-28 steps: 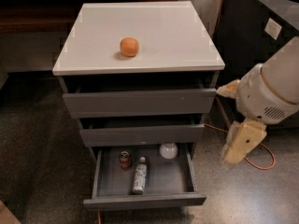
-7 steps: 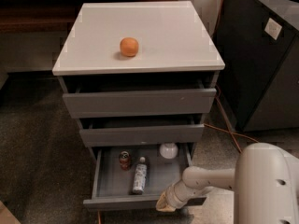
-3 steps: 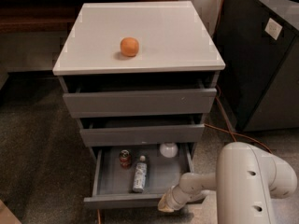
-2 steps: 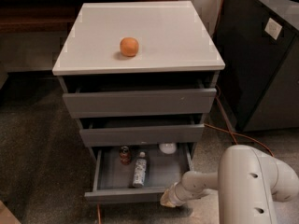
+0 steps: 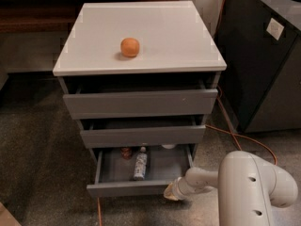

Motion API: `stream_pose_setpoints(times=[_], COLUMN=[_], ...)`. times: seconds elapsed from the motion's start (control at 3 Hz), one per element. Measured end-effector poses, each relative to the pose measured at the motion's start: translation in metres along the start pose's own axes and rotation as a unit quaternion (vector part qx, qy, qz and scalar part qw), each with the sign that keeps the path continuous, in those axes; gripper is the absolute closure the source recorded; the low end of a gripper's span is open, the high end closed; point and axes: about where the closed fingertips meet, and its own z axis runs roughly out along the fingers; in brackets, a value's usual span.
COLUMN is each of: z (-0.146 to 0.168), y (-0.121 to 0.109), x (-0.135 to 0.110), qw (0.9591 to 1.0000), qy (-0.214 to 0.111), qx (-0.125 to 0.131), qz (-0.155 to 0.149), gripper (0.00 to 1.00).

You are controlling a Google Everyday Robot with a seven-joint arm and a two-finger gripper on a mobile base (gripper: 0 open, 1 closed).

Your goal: Close bottom drawer

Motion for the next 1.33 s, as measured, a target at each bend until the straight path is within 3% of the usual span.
stream_pose_setpoints(times=[0.67,1.33], z=[0.003,0.010], y=[-0.005,-0.039], x=[0.000,-0.009], qw=[1.0000,0.9996], qy=[-0.003,-0.003], qx=[0.005,0.028], qz=[0.005,0.005], gripper=[1.00,1.00])
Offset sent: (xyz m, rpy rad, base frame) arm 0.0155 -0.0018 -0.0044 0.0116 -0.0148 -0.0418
